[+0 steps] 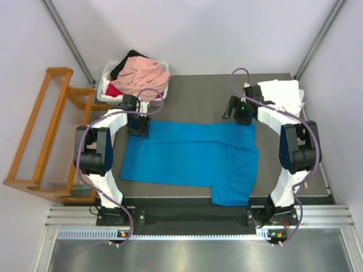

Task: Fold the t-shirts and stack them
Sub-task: Fold the tshirt

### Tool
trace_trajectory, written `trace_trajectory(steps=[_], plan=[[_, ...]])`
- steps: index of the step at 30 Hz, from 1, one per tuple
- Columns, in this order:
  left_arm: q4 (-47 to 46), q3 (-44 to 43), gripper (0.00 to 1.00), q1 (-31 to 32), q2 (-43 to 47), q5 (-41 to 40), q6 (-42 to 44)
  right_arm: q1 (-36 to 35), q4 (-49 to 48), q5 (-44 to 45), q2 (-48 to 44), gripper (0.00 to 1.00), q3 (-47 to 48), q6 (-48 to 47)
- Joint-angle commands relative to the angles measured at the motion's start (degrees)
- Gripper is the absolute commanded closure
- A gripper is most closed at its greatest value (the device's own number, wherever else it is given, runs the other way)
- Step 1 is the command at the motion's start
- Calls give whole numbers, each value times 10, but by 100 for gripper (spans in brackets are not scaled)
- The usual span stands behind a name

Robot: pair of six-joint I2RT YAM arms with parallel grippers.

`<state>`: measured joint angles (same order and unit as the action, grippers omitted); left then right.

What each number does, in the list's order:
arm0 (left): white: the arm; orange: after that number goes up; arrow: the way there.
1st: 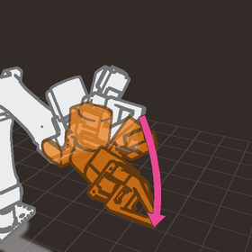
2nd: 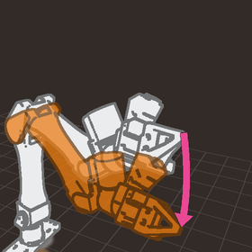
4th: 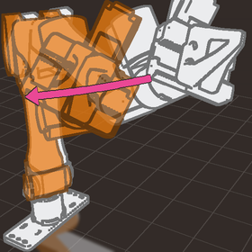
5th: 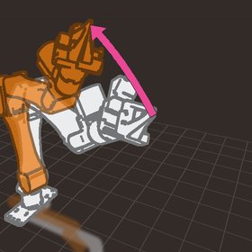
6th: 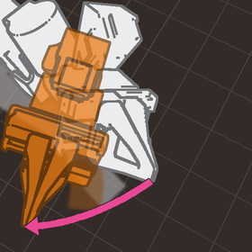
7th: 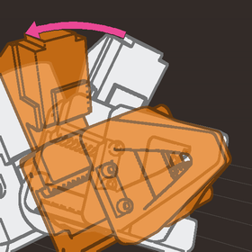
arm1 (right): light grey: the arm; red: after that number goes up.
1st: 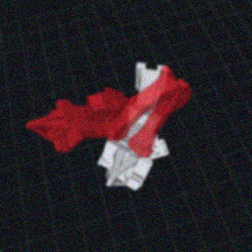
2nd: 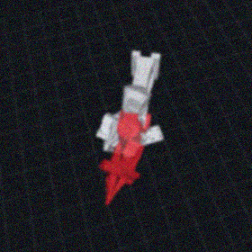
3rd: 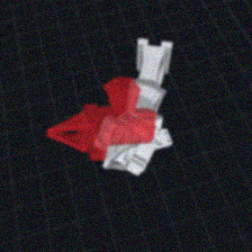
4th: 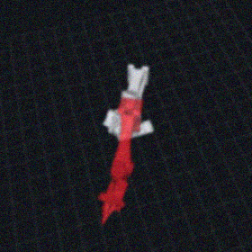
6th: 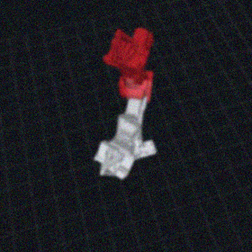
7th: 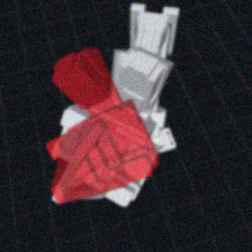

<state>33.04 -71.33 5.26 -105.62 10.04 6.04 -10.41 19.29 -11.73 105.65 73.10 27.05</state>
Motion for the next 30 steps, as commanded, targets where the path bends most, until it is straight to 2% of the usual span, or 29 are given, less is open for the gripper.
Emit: trace_trajectory(steps=[1,20,26,29,30], plan=[[-11,-6,46,-5,35,6,-1,-3,0,47,9,20,17,-14],[3,-13,46,-15,54,19,0,91,4,88,13,18,-39,-13],[-2,-4,46,-16,55,20,0,93,-7,46,19,19,-31,-4],[-2,-3,46,-16,56,17,0,70,10,17,6,14,-8,-29],[-1,-3,46,-16,57,17,0,59,18,39,-3,9,0,-37]])
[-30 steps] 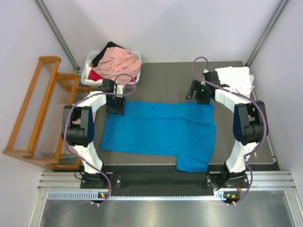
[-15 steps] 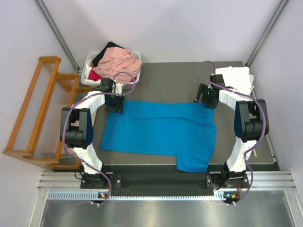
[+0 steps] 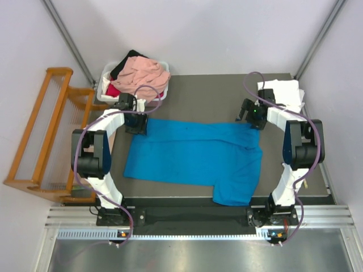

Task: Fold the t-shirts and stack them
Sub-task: Fold the tshirt

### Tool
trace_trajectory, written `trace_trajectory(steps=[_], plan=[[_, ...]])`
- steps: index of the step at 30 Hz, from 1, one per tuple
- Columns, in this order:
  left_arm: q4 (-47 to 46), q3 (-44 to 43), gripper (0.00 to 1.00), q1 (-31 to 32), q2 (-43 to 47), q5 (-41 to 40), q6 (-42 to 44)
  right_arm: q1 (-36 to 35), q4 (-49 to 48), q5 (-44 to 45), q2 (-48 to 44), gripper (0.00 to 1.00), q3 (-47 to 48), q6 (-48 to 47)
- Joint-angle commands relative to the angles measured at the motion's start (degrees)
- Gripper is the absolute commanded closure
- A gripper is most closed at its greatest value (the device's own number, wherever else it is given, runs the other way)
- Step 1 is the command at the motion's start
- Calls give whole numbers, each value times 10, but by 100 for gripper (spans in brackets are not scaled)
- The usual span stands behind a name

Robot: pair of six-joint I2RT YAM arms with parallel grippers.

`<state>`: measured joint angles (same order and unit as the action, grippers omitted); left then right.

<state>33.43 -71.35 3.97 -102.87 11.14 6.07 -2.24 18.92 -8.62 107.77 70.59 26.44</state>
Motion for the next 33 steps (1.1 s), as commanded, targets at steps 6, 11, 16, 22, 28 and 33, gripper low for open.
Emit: trace_trajectory(steps=[6,11,16,22,28,33], plan=[[8,-19,45,-20,52,32,-15,-98,64,69,-133,0,32,-46],[52,-37,43,-86,106,97,-5,-176,118,110,-249,0,-26,-64],[134,50,41,-66,230,84,107,-259,186,107,-388,0,-136,-34],[167,191,41,-41,361,29,228,-410,265,116,-481,0,-246,54],[161,247,42,-41,386,10,220,-514,300,116,-525,0,-301,147],[144,255,42,-42,365,13,214,-598,329,156,-527,0,-313,211]])
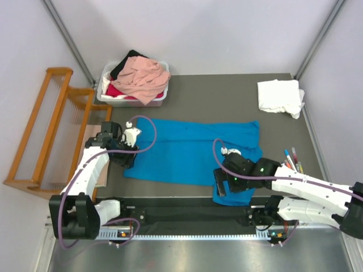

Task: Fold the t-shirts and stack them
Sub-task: Fold the tshirt

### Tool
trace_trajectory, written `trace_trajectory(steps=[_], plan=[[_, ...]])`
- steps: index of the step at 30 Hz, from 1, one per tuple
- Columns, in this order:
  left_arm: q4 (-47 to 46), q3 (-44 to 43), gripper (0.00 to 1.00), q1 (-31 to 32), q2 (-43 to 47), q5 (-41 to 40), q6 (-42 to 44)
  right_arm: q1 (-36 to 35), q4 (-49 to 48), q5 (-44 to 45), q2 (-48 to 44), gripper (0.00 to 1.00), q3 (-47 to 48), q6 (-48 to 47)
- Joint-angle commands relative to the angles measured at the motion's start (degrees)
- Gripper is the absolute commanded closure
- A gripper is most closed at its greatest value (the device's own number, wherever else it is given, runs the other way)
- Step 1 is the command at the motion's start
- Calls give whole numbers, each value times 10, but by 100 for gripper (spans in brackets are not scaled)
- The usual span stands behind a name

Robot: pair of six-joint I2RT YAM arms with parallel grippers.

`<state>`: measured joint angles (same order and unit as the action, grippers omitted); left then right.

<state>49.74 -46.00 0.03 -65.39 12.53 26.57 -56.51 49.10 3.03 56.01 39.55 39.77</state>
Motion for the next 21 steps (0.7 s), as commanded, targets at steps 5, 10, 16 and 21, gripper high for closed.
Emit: trace_trajectory(steps=[5,10,16,21], plan=[[-39,21,43,-2,-22,-22,23,-119,23,90,4,0,-10,128],[-59,57,44,-2,-19,-56,47,-163,23,126,35,0,-18,157],[-69,72,45,-2,-35,-66,53,-187,-8,136,77,0,-26,163],[-83,79,45,-2,-45,-65,50,-189,-30,151,108,1,-16,148]])
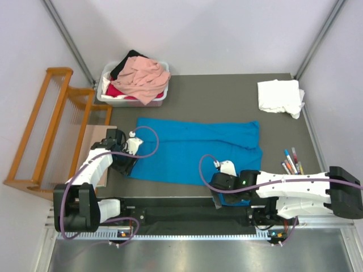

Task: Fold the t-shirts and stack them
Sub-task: Fold the tshirt

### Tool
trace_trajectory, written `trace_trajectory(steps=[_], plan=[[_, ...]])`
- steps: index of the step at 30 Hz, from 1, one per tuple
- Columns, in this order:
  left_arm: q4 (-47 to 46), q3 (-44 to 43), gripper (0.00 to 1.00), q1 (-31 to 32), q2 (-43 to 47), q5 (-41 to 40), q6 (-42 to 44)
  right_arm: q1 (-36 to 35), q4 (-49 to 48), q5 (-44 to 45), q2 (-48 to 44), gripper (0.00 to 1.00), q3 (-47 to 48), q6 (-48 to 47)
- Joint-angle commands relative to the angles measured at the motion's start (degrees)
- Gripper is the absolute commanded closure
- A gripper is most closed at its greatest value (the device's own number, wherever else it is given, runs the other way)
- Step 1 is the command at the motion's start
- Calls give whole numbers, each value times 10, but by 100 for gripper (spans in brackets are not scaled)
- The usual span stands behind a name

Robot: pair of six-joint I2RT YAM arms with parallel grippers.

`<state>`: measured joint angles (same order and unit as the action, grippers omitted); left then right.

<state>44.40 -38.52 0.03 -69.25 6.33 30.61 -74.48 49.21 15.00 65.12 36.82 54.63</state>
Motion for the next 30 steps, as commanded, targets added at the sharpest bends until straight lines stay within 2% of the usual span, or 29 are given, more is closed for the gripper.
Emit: trace_trajectory(steps=[1,6,9,15,16,18,19,22,25,30], plan=[[-31,5,45,-2,-9,-2,9,-9,-37,34,20,3,14,-2],[-41,4,45,-2,-15,0,7,-9,-63,38,75,10,32,-8],[-41,0,45,-2,-16,2,5,-10,-79,38,95,19,33,-11],[-41,-3,45,-2,-13,2,4,0,-104,21,103,47,16,-6],[-41,-3,45,-2,-12,1,4,4,-105,20,101,55,15,-5],[-41,-3,45,-2,-12,0,5,7,-105,22,92,63,12,-3],[-41,-3,45,-2,-13,0,4,9,-105,23,90,71,12,-3],[-43,-5,45,-2,-15,-3,2,15,-106,21,82,86,7,-2],[-42,-7,45,-2,-13,-4,0,21,-105,18,76,98,2,-2],[-49,-11,46,-1,-11,-8,-6,32,-99,17,58,100,5,-5]])
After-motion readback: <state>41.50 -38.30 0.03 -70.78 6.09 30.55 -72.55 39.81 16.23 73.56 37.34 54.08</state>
